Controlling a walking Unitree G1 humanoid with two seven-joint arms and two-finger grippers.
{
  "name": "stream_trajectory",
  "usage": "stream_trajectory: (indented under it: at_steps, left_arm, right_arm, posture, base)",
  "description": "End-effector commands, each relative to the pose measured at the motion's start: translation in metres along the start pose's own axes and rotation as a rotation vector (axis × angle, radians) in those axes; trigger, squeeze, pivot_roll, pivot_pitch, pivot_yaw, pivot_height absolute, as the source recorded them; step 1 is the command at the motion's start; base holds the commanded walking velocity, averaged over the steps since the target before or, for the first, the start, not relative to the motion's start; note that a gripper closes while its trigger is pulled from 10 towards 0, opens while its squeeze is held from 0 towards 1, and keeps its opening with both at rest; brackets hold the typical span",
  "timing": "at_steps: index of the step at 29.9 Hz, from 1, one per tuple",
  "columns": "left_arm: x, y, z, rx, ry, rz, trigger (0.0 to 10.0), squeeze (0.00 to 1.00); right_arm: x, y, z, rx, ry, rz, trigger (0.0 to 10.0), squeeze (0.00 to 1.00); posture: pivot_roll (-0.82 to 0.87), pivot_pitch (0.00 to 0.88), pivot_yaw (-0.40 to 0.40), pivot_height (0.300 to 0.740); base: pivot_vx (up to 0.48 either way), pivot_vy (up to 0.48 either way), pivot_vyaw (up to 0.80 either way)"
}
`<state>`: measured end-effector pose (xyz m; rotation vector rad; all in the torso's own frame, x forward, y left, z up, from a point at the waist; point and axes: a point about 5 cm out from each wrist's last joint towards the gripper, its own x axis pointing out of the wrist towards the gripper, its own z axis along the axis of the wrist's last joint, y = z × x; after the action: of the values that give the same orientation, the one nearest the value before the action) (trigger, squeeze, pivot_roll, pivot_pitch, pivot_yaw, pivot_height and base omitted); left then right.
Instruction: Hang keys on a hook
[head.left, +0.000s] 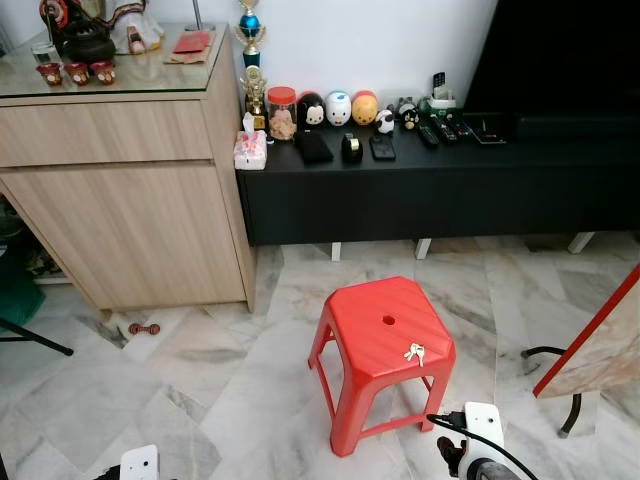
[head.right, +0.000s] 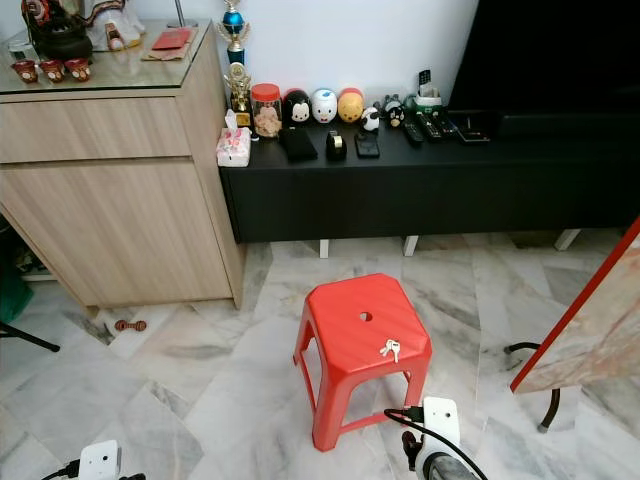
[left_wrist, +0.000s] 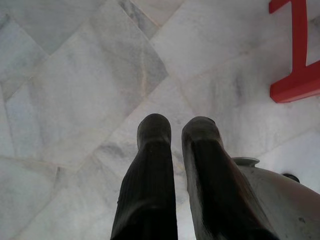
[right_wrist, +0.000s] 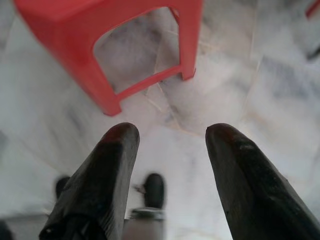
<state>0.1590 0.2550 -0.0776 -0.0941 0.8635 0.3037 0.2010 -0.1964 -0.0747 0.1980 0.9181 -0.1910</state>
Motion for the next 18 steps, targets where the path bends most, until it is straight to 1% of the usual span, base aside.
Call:
stream_trajectory:
  at_steps: [1,2,4,5,7,9,11,14,16,18]
  left_arm:
    - [-0.0003,0.0023,-0.0015,0.018,0.015,-0.002,10.0,0.0]
    - [-0.0003,0.003,-0.0011,0.018,0.014,-0.001,10.0,0.0]
    - [-0.0004,0.0035,-0.001,0.02,0.014,-0.001,10.0,0.0]
    - [-0.0004,0.0037,-0.001,0.022,0.014,-0.001,10.0,0.0]
    - [-0.0005,0.0044,-0.0012,0.024,0.016,0.0,10.0,0.0]
    - [-0.0005,0.0044,-0.0013,0.026,0.018,0.0,10.0,0.0]
    - [-0.0005,0.0041,-0.0014,0.027,0.018,-0.002,10.0,0.0]
    - [-0.0004,0.003,-0.0015,0.03,0.018,-0.008,10.0,0.0]
    - [-0.0005,0.0025,-0.0022,0.03,0.02,-0.01,10.0,0.0]
    - [-0.0006,0.0021,-0.0029,0.03,0.023,-0.011,10.0,0.0]
  right_arm:
    - [-0.0001,0.0028,-0.0035,0.253,-0.009,-0.032,10.0,0.0]
    - [-0.0004,0.0052,-0.0069,0.397,-0.016,-0.055,10.0,0.0]
    - [-0.0005,0.0055,-0.0071,0.41,-0.022,-0.062,10.0,0.0]
    - [-0.0005,0.0054,-0.0068,0.396,-0.024,-0.06,10.0,0.0]
    - [-0.0004,0.005,-0.0056,0.328,-0.023,-0.048,10.0,0.0]
    - [-0.0003,0.0044,-0.0048,0.281,-0.021,-0.04,10.0,0.0]
    - [-0.0003,0.0039,-0.0043,0.266,-0.02,-0.037,10.0,0.0]
    - [-0.0001,0.0023,-0.0029,0.218,-0.014,-0.031,10.0,0.0]
    - [-0.0001,0.0007,-0.0039,0.166,0.013,-0.031,10.0,0.0]
    - [-0.0001,-0.0008,-0.0046,0.134,0.03,-0.034,10.0,0.0]
  posture:
    - [0.17,0.0,-0.016,0.74]
    - [0.17,0.0,-0.008,0.74]
    - [0.17,0.0,-0.005,0.74]
    - [0.17,0.0,-0.004,0.74]
    - [0.16,0.0,-0.001,0.74]
    - [0.16,0.0,-0.001,0.74]
    - [0.16,0.0,-0.003,0.74]
    - [0.16,0.0,-0.004,0.74]
    - [0.16,0.0,-0.005,0.74]
    - [0.16,0.0,-0.006,0.74]
  base:
    - [0.0,0.0,0.0]
    - [0.0,0.0,0.0]
    - [0.0,0.0,0.0]
    - [0.0,0.0,0.0]
    - [0.0,0.0,0.0]
    - [0.0,0.0,0.0]
    - [0.0,0.0,0.0]
    - [0.0,0.0,0.0]
    - [0.0,0.0,0.0]
    - [0.0,0.0,0.0]
